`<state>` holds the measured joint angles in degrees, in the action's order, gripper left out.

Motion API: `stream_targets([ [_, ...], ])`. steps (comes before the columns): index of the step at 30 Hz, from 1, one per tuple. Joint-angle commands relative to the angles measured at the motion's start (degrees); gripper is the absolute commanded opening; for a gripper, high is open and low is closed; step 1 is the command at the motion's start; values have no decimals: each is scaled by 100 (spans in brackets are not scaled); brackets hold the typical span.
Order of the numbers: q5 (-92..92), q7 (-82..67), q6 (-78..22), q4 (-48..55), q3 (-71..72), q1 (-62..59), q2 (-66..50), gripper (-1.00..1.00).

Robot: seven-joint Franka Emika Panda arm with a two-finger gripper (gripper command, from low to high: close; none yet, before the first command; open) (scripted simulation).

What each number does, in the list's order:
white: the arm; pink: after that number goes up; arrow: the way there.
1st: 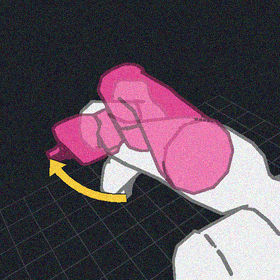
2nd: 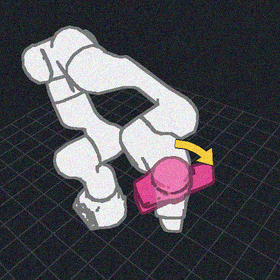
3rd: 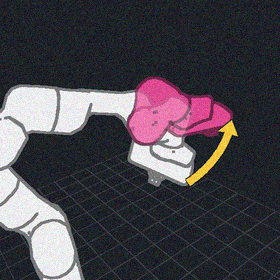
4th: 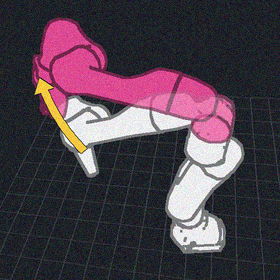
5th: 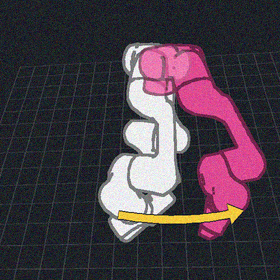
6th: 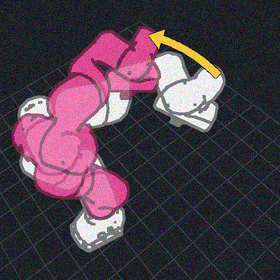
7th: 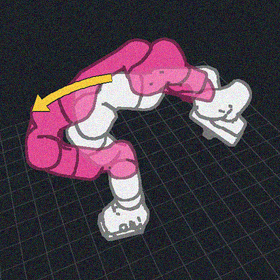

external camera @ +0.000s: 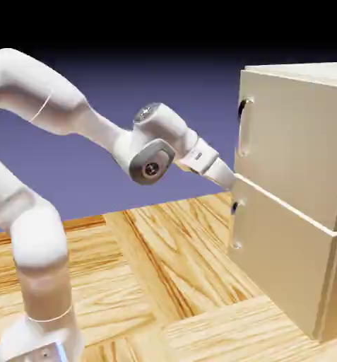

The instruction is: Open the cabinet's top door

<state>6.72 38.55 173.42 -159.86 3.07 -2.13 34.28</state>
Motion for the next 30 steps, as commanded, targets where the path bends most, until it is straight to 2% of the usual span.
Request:
stream_targets([
  [1,250,-145,-22,42,114,-105,60,0],
  [30,7477,-4343,-653,1266,3409,-3132,1805,0],
])
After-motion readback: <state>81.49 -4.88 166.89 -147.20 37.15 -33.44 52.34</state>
